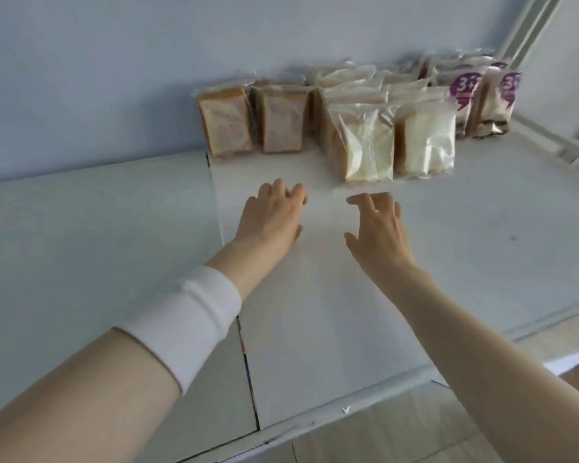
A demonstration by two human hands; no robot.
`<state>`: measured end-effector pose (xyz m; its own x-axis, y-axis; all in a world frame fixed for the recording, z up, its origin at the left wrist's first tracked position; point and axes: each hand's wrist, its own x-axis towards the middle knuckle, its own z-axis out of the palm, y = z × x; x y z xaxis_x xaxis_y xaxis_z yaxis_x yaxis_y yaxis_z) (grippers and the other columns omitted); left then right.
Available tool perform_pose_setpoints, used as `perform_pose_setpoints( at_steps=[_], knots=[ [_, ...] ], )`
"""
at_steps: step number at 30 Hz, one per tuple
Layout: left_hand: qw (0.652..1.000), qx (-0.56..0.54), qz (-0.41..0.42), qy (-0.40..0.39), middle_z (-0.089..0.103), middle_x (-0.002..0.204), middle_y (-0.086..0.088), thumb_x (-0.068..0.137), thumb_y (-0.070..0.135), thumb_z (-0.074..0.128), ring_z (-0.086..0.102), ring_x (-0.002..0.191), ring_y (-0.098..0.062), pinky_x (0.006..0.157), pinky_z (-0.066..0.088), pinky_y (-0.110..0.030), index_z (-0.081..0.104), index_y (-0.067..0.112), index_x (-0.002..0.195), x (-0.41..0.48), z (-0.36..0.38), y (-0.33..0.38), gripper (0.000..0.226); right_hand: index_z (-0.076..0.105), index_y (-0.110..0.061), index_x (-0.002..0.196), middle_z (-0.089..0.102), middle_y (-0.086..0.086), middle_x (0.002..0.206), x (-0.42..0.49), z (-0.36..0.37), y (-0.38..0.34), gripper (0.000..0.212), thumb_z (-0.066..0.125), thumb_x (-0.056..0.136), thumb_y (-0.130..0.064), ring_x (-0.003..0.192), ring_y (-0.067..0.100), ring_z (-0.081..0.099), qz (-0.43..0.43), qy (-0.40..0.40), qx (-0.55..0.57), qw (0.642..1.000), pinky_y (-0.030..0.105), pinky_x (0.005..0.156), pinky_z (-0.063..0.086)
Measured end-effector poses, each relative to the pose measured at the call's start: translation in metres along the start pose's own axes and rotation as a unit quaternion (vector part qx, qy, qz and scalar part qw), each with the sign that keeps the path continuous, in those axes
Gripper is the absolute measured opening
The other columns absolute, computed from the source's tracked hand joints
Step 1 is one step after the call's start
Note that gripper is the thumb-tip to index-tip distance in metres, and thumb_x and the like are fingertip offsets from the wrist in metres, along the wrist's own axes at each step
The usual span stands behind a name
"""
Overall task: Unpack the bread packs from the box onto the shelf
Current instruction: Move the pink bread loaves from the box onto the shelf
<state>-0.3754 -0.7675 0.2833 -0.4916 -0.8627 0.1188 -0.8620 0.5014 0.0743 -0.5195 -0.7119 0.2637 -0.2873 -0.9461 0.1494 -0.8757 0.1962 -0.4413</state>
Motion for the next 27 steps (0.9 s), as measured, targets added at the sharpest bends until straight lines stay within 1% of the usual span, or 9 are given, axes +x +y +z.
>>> perform_pose_setpoints(
  at_steps=[2, 5, 8, 10, 13, 16, 20, 23, 27],
  knots=[
    [0.998, 0.026, 0.048, -0.016, 0.044, 0.122, -0.011, 0.09, 0.022, 0.056, 0.044, 0.111, -0.031, 0.082, 0.039, -0.036, 0.04, 0.016, 0.122, -0.009, -0.005, 0.049, 0.037, 0.04, -0.018, 0.131, 0.033, 0.012, 0.135, -0.029, -0.029, 0.038, 0.049, 0.055, 0.086, -0.003, 0.124, 0.031, 0.032, 0.036, 0.008, -0.036, 0.999, 0.041, 0.096, 0.041],
    [0.992, 0.025, 0.122, -0.028, 0.044, 0.12, -0.011, 0.089, 0.016, 0.056, 0.044, 0.108, -0.03, 0.08, 0.036, -0.034, 0.04, 0.015, 0.122, -0.016, -0.005, 0.138, 0.037, 0.041, -0.018, 0.131, 0.033, 0.013, 0.134, -0.073, -0.078, 0.108, 0.05, 0.057, 0.085, -0.006, 0.123, 0.032, 0.033, 0.107, 0.034, -0.069, 0.991, 0.043, 0.094, 0.042],
    [0.98, 0.008, 0.195, -0.027, 0.045, 0.119, -0.011, 0.089, 0.014, 0.054, 0.045, 0.107, -0.029, 0.081, 0.039, -0.035, 0.039, 0.014, 0.122, -0.024, 0.007, 0.247, 0.037, 0.04, -0.017, 0.129, 0.036, 0.014, 0.13, -0.126, -0.127, 0.19, 0.048, 0.057, 0.085, -0.008, 0.121, 0.033, 0.034, 0.192, 0.061, -0.093, 0.975, 0.048, 0.097, 0.041],
    [0.971, -0.002, 0.239, -0.03, 0.046, 0.118, -0.012, 0.089, 0.012, 0.052, 0.045, 0.105, -0.029, 0.084, 0.042, -0.036, 0.04, 0.014, 0.119, -0.035, 0.024, 0.33, 0.033, 0.04, -0.015, 0.128, 0.036, 0.015, 0.129, -0.169, -0.153, 0.251, 0.044, 0.054, 0.087, -0.008, 0.12, 0.033, 0.034, 0.238, 0.069, -0.102, 0.963, 0.045, 0.096, 0.042],
    [0.953, 0.024, 0.296, -0.063, 0.044, 0.123, -0.015, 0.089, 0.013, 0.051, 0.043, 0.113, -0.032, 0.088, 0.044, -0.041, 0.038, 0.012, 0.123, -0.059, 0.063, 0.447, 0.036, 0.04, -0.016, 0.128, 0.036, 0.013, 0.129, -0.237, -0.176, 0.34, 0.045, 0.057, 0.086, -0.011, 0.118, 0.031, 0.036, 0.304, 0.059, -0.121, 0.943, 0.045, 0.093, 0.045],
    [0.931, 0.053, 0.345, -0.104, 0.042, 0.128, -0.017, 0.087, 0.013, 0.051, 0.042, 0.117, -0.032, 0.092, 0.043, -0.041, 0.035, 0.01, 0.125, -0.09, 0.105, 0.551, 0.041, 0.039, -0.017, 0.127, 0.037, 0.012, 0.126, -0.311, -0.188, 0.426, 0.043, 0.055, 0.087, -0.013, 0.114, 0.03, 0.037, 0.39, 0.037, -0.14, 0.909, 0.045, 0.089, 0.047],
    [0.903, 0.049, 0.388, -0.177, 0.044, 0.126, -0.017, 0.089, 0.012, 0.05, 0.043, 0.116, -0.032, 0.092, 0.041, -0.041, 0.038, 0.009, 0.122, -0.11, 0.158, 0.653, 0.035, 0.04, -0.018, 0.122, 0.037, 0.013, 0.129, -0.382, -0.195, 0.524, 0.038, 0.054, 0.087, -0.012, 0.118, 0.032, 0.036, 0.498, 0.002, -0.127, 0.858, 0.046, 0.092, 0.045],
    [0.887, 0.059, 0.407, -0.211, 0.045, 0.127, -0.016, 0.089, 0.015, 0.054, 0.044, 0.116, -0.032, 0.092, 0.042, -0.04, 0.038, 0.009, 0.123, -0.105, 0.2, 0.712, 0.039, 0.043, -0.017, 0.117, 0.04, 0.013, 0.126, -0.407, -0.193, 0.591, 0.034, 0.054, 0.086, -0.009, 0.115, 0.031, 0.038, 0.542, -0.012, -0.115, 0.832, 0.044, 0.088, 0.045],
    [0.872, 0.069, 0.415, -0.25, 0.045, 0.127, -0.015, 0.09, 0.016, 0.053, 0.044, 0.118, -0.031, 0.093, 0.041, -0.04, 0.037, 0.01, 0.125, -0.081, 0.262, 0.787, 0.039, 0.044, -0.016, 0.116, 0.041, 0.013, 0.121, -0.407, -0.182, 0.679, 0.031, 0.054, 0.087, -0.011, 0.11, 0.031, 0.04, 0.575, -0.037, -0.1, 0.811, 0.043, 0.085, 0.047]
  ],
)
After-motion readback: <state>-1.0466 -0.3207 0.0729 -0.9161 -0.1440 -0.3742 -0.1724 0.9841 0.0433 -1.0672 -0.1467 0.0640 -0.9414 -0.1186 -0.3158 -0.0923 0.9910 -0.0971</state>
